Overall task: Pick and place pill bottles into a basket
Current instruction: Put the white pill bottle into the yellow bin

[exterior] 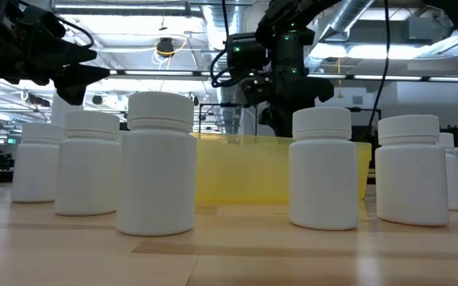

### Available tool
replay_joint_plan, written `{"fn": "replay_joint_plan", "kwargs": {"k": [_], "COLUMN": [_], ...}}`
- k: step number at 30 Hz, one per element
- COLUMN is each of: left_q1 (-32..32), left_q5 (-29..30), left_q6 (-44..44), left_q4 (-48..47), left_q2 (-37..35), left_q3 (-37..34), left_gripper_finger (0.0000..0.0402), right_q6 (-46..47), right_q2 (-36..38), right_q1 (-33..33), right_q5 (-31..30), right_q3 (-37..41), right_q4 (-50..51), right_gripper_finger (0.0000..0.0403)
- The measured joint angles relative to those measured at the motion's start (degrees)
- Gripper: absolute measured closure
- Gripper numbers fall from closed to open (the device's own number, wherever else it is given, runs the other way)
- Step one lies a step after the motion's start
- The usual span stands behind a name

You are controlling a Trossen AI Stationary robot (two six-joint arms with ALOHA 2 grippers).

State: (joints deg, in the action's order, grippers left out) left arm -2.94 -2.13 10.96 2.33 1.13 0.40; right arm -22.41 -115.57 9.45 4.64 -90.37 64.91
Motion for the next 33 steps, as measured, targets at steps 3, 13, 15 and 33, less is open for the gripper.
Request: {"fn": "replay_joint_plan", "kwargs": {"k": [3, 13, 15, 33], "left_q1": [0.0, 0.0, 0.0, 0.0], "left_q5": [0.0, 0.0, 0.0, 0.0], "left_q6": [0.0, 0.0, 0.0, 0.0], "left_q4": [0.0, 0.0, 0.0, 0.0], "left_q2": [0.0, 0.0, 0.0, 0.0], "left_q3": [0.0, 0.0, 0.0, 0.0], "left_gripper_finger": [0.0207, 0.0207, 0.0207, 0.0207], "right_q6": [0.0, -0.1, -0.1, 0.3], "right_q2": [0.0, 0.0, 0.0, 0.8], "right_q1": [-0.1, -0.1, -0.1, 0.0], "right_q5": [0.0, 0.0, 0.0, 0.9], "right_q3": [0.0, 0.0, 0.0, -20.5], "right_q4": [0.0, 0.5, 1.1, 20.8], "right_gripper_finger": [0.0205, 0.0167, 0.0168, 0.0170]}}
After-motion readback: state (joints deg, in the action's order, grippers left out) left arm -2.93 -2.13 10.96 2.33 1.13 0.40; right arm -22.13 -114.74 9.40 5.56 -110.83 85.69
